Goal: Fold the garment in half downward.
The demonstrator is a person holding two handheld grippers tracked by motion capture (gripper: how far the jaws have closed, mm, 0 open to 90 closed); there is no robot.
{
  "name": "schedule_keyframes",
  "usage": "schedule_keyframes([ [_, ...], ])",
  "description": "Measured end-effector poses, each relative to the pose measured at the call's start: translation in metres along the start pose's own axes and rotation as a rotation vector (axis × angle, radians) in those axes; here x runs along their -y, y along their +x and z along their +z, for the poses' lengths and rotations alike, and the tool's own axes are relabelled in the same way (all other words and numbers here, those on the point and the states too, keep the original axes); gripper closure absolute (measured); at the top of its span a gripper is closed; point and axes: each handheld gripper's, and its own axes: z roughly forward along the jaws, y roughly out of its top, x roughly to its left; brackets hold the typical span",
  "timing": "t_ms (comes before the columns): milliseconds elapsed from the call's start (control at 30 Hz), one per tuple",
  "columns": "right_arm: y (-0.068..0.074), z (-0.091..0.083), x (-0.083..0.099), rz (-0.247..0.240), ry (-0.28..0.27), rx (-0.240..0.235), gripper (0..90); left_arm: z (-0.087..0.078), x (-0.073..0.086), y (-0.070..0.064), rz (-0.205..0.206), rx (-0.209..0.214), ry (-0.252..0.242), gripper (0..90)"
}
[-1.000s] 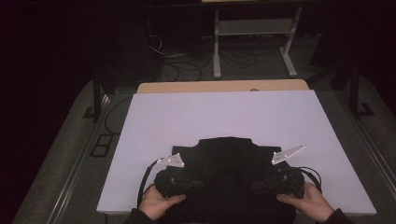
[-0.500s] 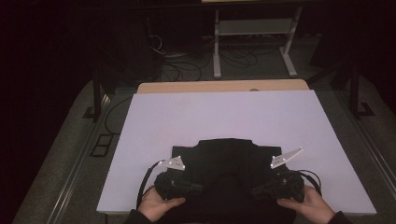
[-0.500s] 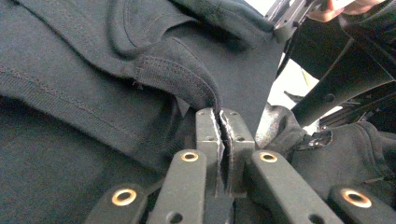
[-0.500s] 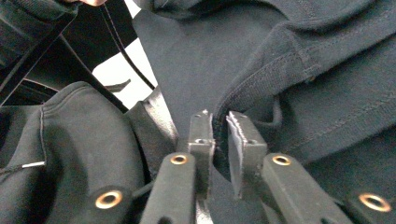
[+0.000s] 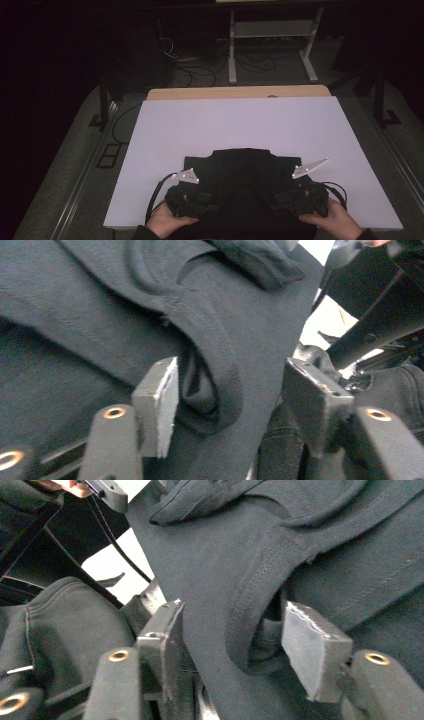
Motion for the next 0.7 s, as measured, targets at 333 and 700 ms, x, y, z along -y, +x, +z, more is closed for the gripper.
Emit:
schedule_keyframes([
  [333, -0.002, -0.016, -0.003, 0.029, -0.023, 0.061, 17.5, -0.017, -0.003, 0.001, 0.044, -0.017, -0.028, 18.5],
  [700, -0.006, -0.038, -0.012, -0.002, -0.044, 0.109, 6.2, -0.023, -0.010, 0.008, 0.065, -0.032, 0.004, 0.0],
])
